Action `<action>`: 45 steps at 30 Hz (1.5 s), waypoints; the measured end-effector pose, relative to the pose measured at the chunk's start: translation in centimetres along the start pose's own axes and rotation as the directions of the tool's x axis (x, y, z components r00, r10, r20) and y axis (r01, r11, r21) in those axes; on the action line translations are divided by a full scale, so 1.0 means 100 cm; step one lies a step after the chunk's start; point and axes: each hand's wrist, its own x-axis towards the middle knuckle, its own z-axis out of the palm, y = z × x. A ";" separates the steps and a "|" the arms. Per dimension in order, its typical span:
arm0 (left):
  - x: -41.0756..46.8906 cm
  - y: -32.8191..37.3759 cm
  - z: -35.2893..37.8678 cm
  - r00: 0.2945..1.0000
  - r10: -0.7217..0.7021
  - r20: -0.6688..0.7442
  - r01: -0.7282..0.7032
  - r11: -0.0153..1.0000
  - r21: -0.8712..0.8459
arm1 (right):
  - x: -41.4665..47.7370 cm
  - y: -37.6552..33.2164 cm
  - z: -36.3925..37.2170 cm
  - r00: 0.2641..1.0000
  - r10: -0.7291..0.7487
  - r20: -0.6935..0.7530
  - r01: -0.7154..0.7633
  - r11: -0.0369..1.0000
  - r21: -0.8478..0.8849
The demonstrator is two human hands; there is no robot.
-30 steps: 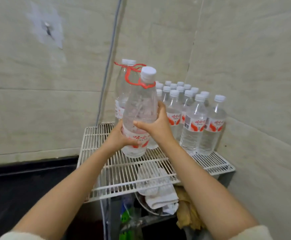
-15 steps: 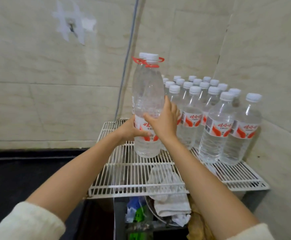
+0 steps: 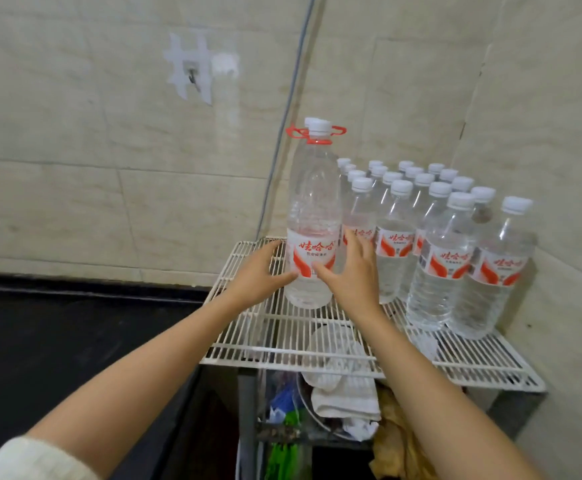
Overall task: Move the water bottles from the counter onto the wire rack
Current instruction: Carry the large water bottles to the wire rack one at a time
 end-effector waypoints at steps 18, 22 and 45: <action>-0.106 0.008 -0.030 0.997 0.072 0.018 -0.072 0.877 0.475 | -0.079 -0.009 -0.032 0.952 0.029 0.303 0.105 0.903 -0.417; -0.121 0.008 -0.037 0.994 0.105 0.025 -0.103 0.857 0.505 | -0.102 -0.012 -0.043 0.949 0.047 0.313 0.110 0.879 -0.464; -0.212 -0.076 -0.137 0.917 -0.281 -0.282 0.393 0.755 0.525 | -0.101 -0.112 0.077 0.782 -0.215 0.584 0.379 0.909 -0.174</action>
